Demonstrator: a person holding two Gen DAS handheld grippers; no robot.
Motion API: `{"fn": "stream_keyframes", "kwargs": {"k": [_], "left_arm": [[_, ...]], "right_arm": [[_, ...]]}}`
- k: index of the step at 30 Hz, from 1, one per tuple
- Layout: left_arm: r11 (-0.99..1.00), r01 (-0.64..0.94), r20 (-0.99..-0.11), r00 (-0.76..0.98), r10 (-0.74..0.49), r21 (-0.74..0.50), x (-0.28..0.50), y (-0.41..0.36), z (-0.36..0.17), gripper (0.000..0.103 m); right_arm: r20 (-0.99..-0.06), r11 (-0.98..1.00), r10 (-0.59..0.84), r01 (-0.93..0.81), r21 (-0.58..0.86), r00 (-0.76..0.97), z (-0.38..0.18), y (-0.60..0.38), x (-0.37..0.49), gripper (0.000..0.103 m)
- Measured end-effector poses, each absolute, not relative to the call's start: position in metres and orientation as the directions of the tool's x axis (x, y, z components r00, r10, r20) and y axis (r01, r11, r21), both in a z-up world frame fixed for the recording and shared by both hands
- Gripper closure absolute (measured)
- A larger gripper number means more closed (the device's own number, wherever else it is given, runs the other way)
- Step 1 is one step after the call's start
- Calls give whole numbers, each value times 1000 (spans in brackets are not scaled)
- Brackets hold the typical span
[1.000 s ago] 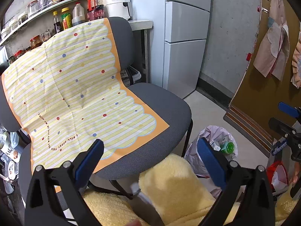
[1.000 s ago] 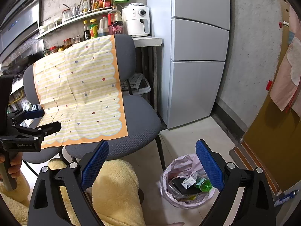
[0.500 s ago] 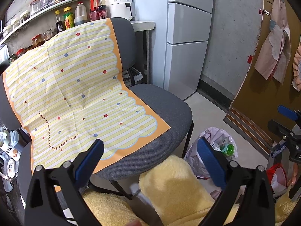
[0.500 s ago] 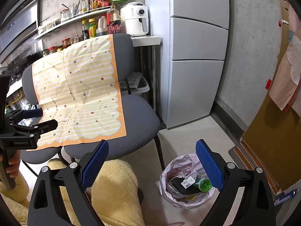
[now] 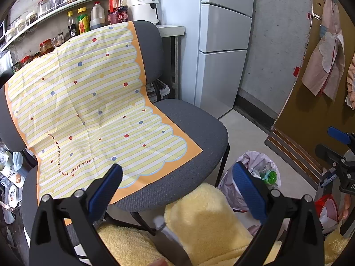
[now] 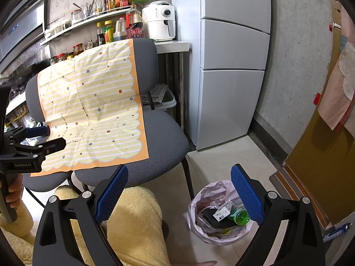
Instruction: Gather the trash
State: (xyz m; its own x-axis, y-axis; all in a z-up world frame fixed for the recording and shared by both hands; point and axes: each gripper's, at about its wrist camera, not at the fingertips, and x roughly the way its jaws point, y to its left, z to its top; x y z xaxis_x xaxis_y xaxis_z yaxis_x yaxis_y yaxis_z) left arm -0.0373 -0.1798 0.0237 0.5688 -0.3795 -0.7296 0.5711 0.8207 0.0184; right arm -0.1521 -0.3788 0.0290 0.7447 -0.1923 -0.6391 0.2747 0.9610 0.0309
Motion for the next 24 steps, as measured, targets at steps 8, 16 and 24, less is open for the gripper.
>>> {"fn": "stream_keyframes", "kwargs": {"k": [8,16,24], "left_arm": [[819,574,-729,568,-381,19,-37,-180,24,7],[818,575,-730,567,-382,19,-38,-179,23,7],[817,576,-729,568,-383,19,-38,-179,23,7]], "right_arm": [[-641,960,-195,277,29,742,25,-379,-153,10],[-643,960,-195,277,29,740,24,-379,-154,10],[-643,961,-193,276,29,741,23,-379,-154,10]]}}
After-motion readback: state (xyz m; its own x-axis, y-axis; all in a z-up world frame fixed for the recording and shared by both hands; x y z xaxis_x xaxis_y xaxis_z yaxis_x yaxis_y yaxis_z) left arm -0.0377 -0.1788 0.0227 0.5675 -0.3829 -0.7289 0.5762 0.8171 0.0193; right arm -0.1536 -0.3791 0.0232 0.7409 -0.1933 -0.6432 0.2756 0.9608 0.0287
